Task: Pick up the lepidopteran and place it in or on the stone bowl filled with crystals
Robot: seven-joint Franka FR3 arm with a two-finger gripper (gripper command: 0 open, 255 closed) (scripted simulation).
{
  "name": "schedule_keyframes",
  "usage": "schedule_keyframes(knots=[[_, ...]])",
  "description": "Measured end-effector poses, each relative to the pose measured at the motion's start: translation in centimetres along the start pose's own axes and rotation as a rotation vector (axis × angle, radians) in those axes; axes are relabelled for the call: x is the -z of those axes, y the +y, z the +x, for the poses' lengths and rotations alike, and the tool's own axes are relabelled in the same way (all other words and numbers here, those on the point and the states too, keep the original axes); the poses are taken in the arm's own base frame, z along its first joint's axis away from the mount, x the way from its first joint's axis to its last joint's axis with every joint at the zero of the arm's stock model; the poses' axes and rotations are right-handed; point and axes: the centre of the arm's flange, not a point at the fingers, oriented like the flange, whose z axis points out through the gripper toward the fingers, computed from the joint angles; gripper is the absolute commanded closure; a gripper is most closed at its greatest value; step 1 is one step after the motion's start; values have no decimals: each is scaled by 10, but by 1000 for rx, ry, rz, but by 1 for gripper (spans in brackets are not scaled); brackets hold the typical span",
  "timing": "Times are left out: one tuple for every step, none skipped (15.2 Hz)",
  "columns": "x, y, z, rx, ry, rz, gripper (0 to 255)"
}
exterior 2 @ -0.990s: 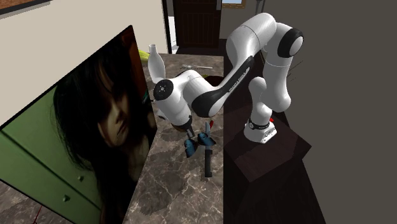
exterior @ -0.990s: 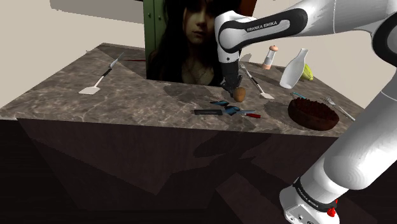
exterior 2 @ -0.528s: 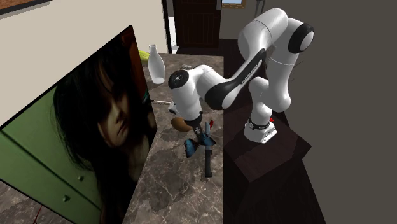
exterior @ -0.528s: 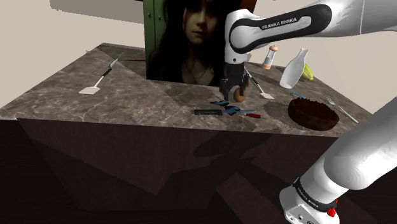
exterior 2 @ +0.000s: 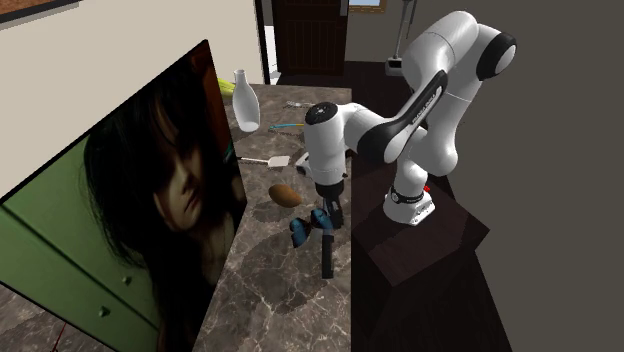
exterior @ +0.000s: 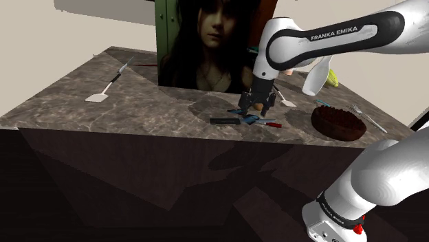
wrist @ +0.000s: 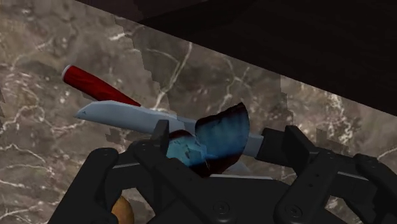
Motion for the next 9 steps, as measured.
schedule_keyframes(knots=[[-5,0,0,-1,1,1,0],[-11,0,-1,-2,1,2,0],[-15,1,-1,-2,1,2,0],[-20,0,-1,-2,1,2,0],[-22,0,-2,-2,1,2,0],[-23,0,-1,-2,1,3,0],[-24,0,-1,-2,1,3,0],[-24,0,-1,-2,1,3,0],[-24,0,-1,-2,2,3,0]])
